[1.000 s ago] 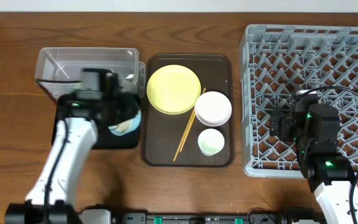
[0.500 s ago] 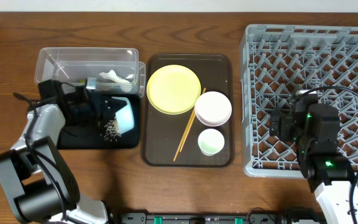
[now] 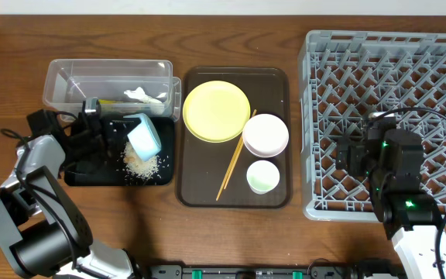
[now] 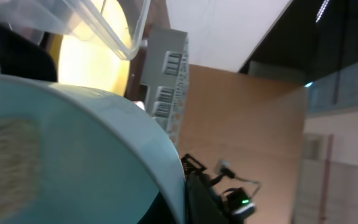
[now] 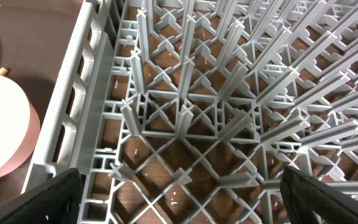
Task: Sort waste into correct bins and load items into the dishwasher rack
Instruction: 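Carry the bowl over the black tray and tip the rice out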
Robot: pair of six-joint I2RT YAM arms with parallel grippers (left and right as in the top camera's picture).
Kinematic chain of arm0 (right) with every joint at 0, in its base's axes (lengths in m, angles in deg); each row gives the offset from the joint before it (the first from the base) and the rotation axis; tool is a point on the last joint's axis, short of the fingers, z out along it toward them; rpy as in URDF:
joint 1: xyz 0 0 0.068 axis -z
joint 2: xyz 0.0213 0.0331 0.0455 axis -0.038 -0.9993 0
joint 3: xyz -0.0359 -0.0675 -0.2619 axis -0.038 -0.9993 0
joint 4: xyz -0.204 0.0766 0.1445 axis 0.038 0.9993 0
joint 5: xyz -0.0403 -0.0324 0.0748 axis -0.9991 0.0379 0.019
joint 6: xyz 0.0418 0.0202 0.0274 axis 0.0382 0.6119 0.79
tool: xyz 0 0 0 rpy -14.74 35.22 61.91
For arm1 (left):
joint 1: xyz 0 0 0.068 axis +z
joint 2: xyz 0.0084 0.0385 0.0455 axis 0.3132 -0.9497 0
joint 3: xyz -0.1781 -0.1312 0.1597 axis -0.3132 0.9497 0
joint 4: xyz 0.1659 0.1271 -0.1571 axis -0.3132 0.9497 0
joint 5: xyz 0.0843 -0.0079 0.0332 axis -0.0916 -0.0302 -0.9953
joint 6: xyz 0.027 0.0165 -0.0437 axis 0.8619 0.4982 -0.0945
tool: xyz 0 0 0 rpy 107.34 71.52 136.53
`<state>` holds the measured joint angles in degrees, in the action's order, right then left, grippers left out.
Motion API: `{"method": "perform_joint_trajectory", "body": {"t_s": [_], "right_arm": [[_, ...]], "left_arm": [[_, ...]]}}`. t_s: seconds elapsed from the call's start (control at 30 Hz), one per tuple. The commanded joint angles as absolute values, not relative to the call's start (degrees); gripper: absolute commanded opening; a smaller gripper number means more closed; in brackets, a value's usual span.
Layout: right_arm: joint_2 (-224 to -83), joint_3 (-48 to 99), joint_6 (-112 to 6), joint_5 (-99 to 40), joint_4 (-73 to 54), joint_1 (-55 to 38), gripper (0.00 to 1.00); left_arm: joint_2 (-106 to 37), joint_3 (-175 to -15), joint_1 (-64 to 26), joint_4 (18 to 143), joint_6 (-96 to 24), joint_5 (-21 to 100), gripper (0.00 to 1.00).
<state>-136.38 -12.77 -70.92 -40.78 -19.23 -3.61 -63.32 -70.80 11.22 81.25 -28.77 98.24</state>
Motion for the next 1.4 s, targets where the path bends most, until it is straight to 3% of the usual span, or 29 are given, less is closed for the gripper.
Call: {"method": "perform_joint_trajectory", "body": {"t_s": [0.0,0.43,0.67,0.87,1.0,1.27,1.37], "right_arm": [[-136.3,-11.7,-70.2,-40.5,-19.2,-4.1,0.99],[-136.3,-11.7,-70.2,-40.5,-19.2,-4.1,0.99],[-136.3,-11.7,-70.2,-40.5,-19.2,-4.1,0.99],[-136.3,-11.7,-70.2,-40.5,-19.2,-4.1,0.99],[-136.3,-11.7,-70.2,-40.5,-19.2,-4.1,0.99],[-136.3,-11.7,-70.2,-40.5,-19.2,-4.1,0.99],[-136.3,-11.7,-70.2,-40.5,-19.2,-4.1,0.99]], "left_arm": [[-63.4,-70.5,11.7,81.4,-37.3,101.8,0.06],[-63.4,-70.5,11.7,81.3,-41.3,101.8,0.06],[-63.4,-70.5,11.7,73.6,-28.7,101.8,0.06],[-63.4,-70.5,11.7,73.8,-43.5,101.8,0.06],[-63.4,-70.5,11.7,73.8,-46.1,101.7,0.06],[-59.9,-70.5,9.4,72.7,-37.5,101.0,0.06],[-54.9,-70.5,4.5,72.1,-37.1,92.6,0.06]]}}
